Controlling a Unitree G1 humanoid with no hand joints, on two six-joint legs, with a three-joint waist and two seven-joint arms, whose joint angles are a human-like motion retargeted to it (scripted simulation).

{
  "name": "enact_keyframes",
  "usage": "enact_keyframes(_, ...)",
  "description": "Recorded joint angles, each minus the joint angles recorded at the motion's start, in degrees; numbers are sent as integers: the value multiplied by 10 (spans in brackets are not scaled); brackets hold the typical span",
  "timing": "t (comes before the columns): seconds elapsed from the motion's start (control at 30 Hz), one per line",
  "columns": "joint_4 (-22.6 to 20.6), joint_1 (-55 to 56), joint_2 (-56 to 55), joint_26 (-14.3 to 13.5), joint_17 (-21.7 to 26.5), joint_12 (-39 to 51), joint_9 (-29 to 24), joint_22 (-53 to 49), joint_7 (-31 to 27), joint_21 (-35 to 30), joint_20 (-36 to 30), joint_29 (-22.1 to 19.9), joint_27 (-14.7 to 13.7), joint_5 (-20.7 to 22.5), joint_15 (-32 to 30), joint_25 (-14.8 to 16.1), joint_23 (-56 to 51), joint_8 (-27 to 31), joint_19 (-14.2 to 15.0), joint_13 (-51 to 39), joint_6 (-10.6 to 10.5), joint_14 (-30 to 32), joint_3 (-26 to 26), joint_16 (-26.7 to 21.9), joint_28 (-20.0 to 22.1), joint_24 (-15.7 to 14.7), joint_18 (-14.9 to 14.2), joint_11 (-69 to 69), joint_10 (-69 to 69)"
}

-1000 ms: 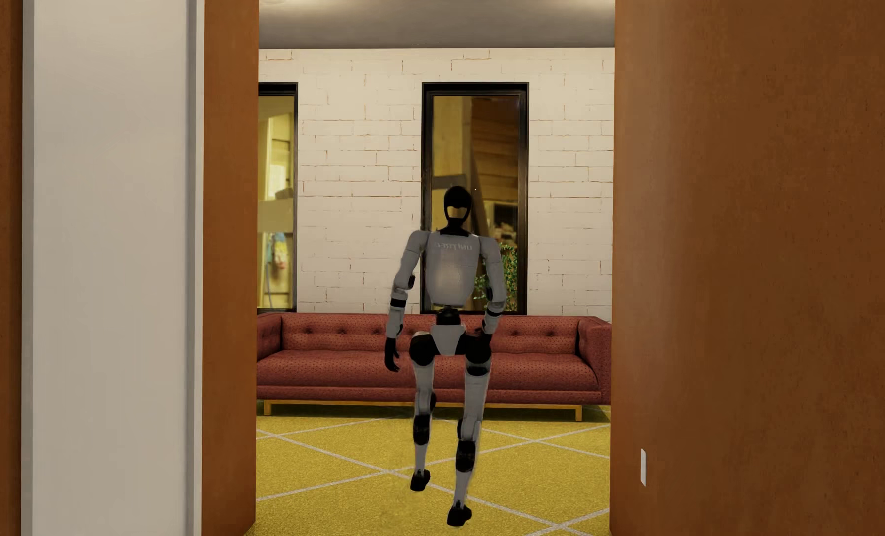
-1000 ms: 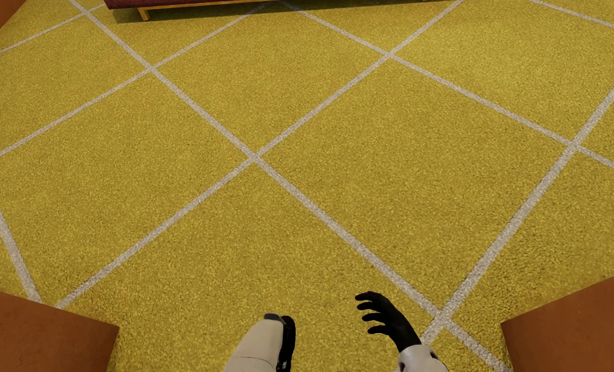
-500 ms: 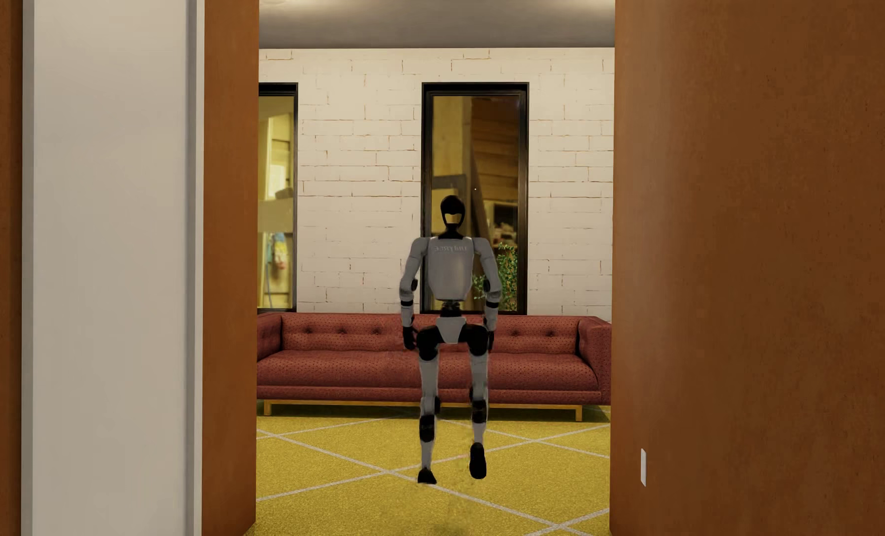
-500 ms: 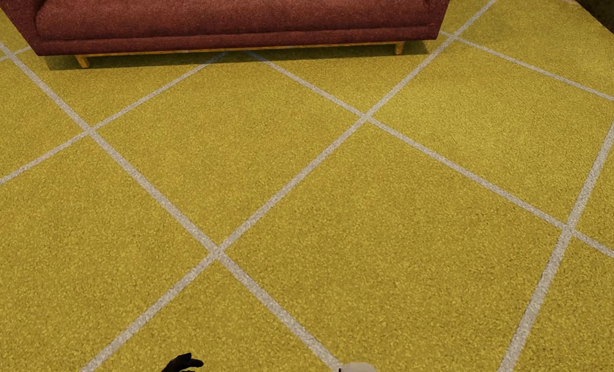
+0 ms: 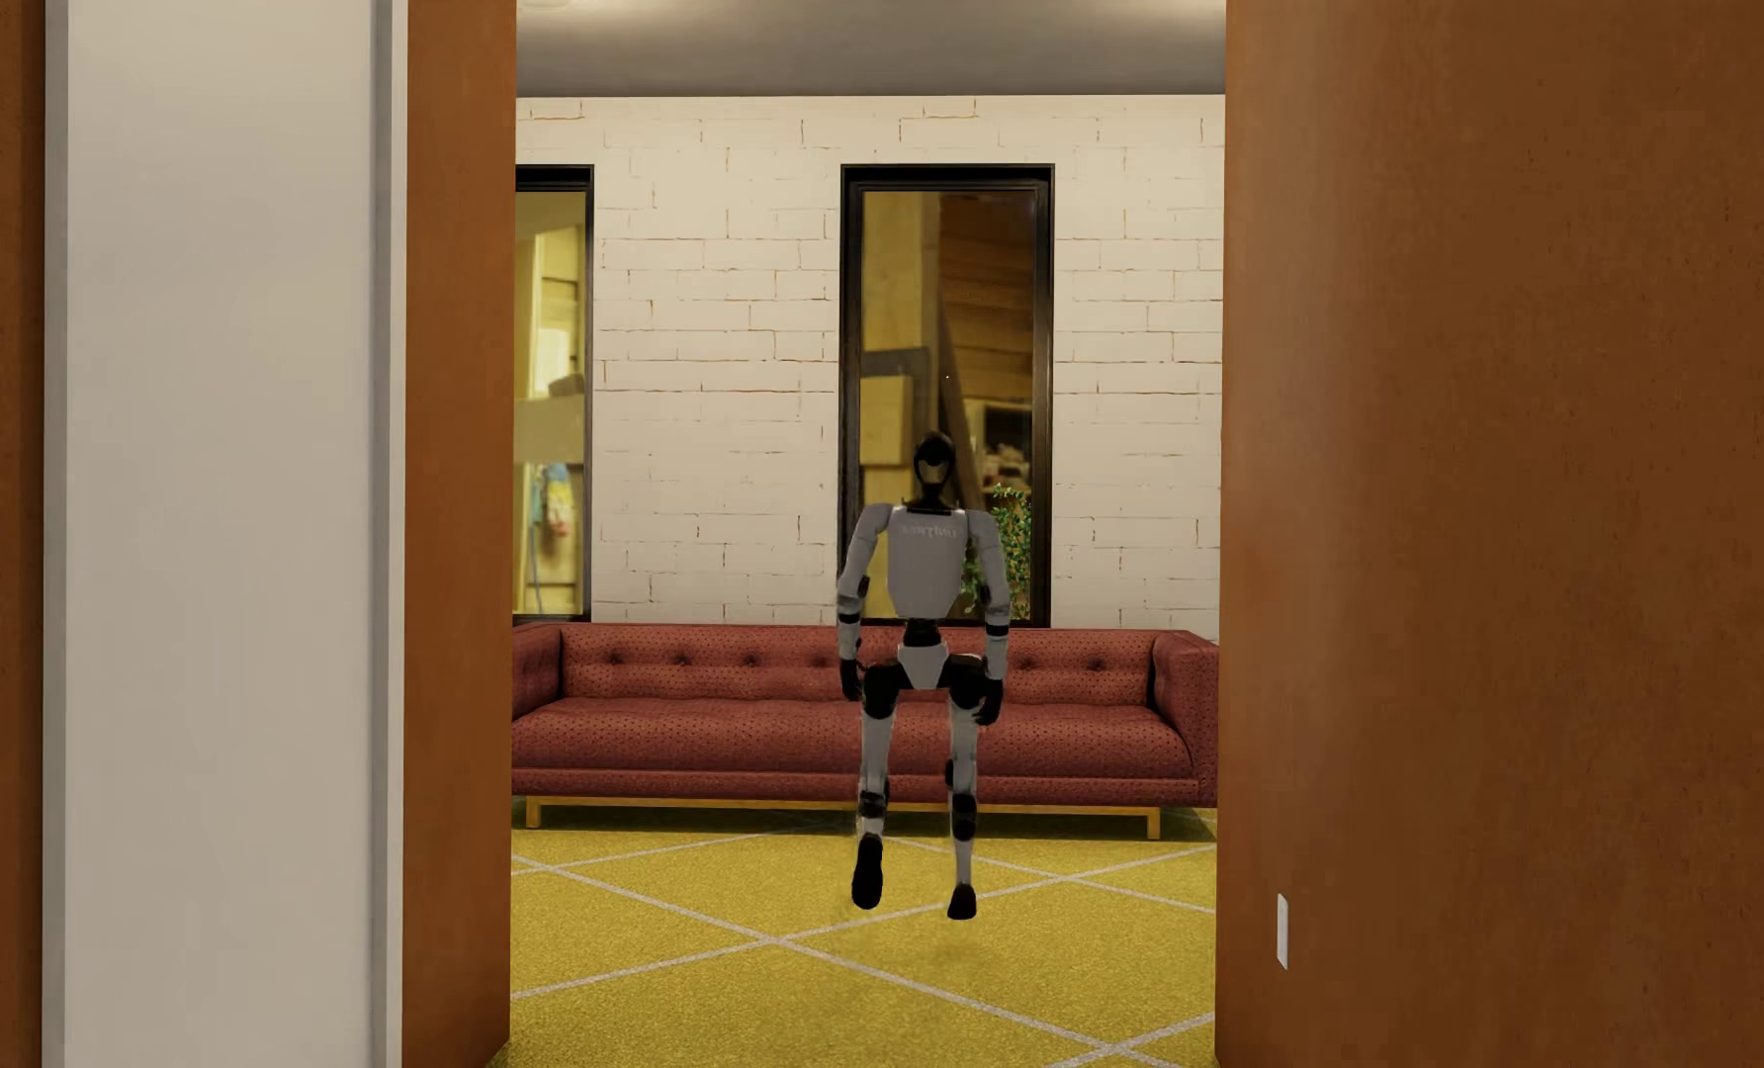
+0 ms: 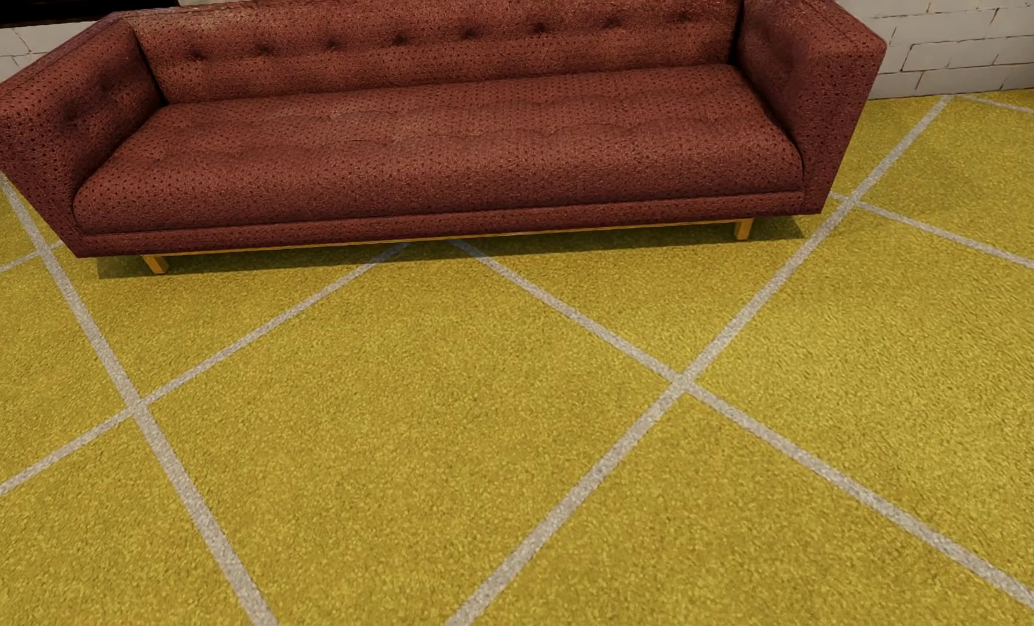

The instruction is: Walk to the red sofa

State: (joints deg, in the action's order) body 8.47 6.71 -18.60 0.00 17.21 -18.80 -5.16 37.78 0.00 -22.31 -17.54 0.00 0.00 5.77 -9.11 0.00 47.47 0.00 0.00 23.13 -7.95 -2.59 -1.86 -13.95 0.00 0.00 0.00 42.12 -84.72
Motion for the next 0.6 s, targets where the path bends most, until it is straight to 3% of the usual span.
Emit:
enact_keyframes(0.13, 6, 140, 178, 0, -7, -65, -3, 126, 0, 64, 47, 0, 0, 9, 96, 0, -126, 0, 0, -73, 3, 7, 51, 10, 0, 0, 0, -60, 282)
enact_keyframes(0.27, 9, 170, 305, 0, -6, -80, 5, 208, 0, 89, 109, 0, 0, 6, 184, 0, -253, 0, 0, -139, 0, -67, 78, 2, 0, 0, 0, -81, 557)
enact_keyframes(0.3, 13, 171, 335, 0, -7, -80, 10, 216, 0, 90, 121, 0, 0, -2, 204, 0, -272, 0, 0, -147, 0, -45, 94, 0, 0, 0, 0, -82, 708)
enact_keyframes(0.33, 19, 174, 359, 0, -9, -78, 19, 218, 0, 89, 131, 0, 0, -14, 218, 0, -282, 0, 0, -149, 0, -50, 113, -1, 0, 0, 0, -77, 735)
enact_keyframes(0.37, 24, 178, 380, 0, -12, -77, 30, 216, 0, 85, 143, 0, 0, -31, 224, 0, -284, 0, 0, -146, 3, -92, 132, -2, 0, 0, 0, -69, 597)
enact_keyframes(0.4, 30, 182, 401, 0, -14, -78, 43, 209, 0, 75, 152, 0, 0, -51, 218, 0, -283, 0, 0, -136, 5, -93, 149, -3, 0, 0, 0, -59, 559)
enact_keyframes(0.43, 23, 164, 410, 0, -17, -79, 59, 203, 0, 63, 150, 0, 0, -76, 194, 0, -275, 0, 0, -128, 13, 2, 158, -6, 0, 0, 0, -36, 568)
enact_keyframes(0.47, 10, 225, 405, 0, -17, -70, 70, 197, 0, 48, 160, 0, 0, -84, 142, 0, -253, 0, 0, -120, 21, 77, 134, 0, 0, 0, 0, 2, 486)
enact_keyframes(0.5, 0, 244, 408, 0, -20, -60, 61, 179, 0, 36, 139, 0, 0, -78, 77, 0, -216, 0, 0, -109, 28, 88, 109, -2, 0, 0, 0, 45, 412)
enact_keyframes(0.53, -13, 232, 393, 0, -24, -37, 53, 151, 0, 26, 126, 0, 0, -67, 41, 0, -183, 0, 0, -92, 32, 64, 105, -7, 0, 0, 0, 100, 386)
enact_keyframes(0.6, -20, 190, 303, 0, -16, 8, 43, 74, 0, -42, 109, 0, 0, -75, 80, 0, -98, 0, 0, -99, 43, 26, 130, -15, 0, 0, 0, 196, 388)
